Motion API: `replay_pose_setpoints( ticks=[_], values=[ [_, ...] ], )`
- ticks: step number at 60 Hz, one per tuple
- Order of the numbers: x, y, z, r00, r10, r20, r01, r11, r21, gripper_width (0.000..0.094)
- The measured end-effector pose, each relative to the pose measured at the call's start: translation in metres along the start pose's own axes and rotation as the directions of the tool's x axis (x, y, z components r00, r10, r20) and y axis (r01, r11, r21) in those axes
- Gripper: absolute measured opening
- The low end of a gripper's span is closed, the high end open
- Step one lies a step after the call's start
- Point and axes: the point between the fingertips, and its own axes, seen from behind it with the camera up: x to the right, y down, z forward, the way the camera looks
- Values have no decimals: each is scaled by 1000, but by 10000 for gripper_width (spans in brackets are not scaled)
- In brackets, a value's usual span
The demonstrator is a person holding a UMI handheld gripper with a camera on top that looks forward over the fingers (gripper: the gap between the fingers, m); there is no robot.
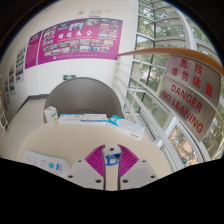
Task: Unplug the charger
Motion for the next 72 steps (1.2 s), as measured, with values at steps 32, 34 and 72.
replay_pose_setpoints(
  ticks=[32,34,72],
  values=[
    [21,45,-56,997,41,72,-36,997,-70,861],
    [20,41,-69,996,42,73,-38,997,-62,858],
    [-1,55,-371,999,10,45,-11,1000,24,848]
  ],
)
